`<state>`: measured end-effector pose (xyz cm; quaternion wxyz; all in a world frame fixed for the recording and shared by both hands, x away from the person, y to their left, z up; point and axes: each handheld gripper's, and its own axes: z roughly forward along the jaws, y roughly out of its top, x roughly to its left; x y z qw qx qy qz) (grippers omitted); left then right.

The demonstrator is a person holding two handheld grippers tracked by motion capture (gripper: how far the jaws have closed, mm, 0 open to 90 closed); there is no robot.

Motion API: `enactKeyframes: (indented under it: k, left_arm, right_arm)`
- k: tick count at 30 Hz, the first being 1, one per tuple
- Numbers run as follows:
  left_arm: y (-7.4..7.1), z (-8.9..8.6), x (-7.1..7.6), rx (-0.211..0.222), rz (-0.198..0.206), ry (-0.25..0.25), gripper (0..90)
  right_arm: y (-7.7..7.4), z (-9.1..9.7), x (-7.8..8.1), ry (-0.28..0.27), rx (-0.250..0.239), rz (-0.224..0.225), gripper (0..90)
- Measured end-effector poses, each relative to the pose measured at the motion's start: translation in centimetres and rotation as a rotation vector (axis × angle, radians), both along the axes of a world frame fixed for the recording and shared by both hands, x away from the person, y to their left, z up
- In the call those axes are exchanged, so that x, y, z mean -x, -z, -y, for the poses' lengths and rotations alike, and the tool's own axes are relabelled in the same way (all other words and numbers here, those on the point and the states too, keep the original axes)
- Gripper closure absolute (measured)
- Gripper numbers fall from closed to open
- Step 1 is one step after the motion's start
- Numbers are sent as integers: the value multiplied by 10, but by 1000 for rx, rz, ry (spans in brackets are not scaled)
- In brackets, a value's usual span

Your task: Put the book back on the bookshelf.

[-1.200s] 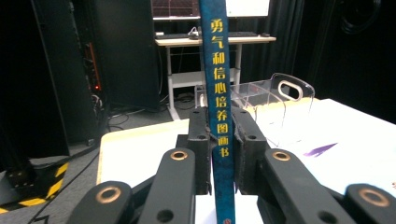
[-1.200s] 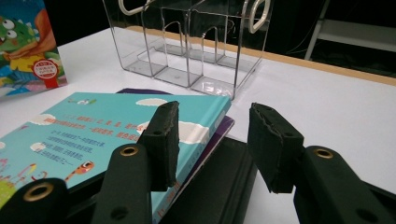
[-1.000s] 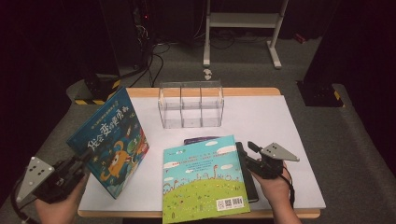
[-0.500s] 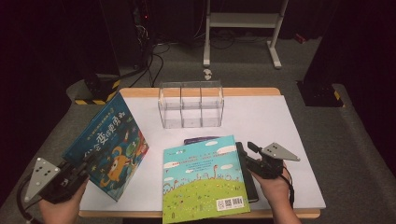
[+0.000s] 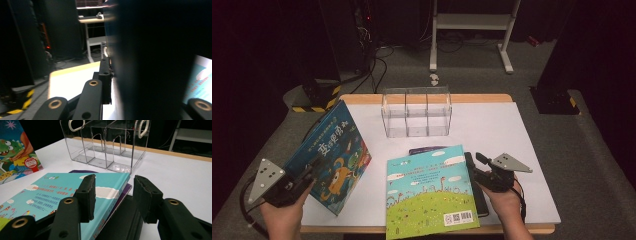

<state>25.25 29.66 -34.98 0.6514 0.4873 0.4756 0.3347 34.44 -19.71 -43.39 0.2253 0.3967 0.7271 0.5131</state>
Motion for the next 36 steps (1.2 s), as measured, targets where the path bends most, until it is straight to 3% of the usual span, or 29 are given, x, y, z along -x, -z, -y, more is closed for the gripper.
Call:
enactKeyframes:
  k: [3,10,17,23,26,36]
  left_arm:
    - [-2,2,-2,25,-17,30,815]
    - [-12,16,-14,2,-4,23,830]
    - [-24,26,-36,29,-3,58,831]
    - [-32,41,-57,15,12,62,831]
    - [-34,46,-66,39,24,67,831]
    - [-35,67,-95,68,51,39,831]
  right_arm:
    - [0,1,0,-2,-7,1,526]
    - [-3,4,0,0,-30,0,527]
    - [-4,7,1,2,-43,3,528]
    - [-5,10,1,7,-51,1,529]
    - [-5,11,1,8,-53,1,530]
    - [-5,16,1,12,-65,3,531]
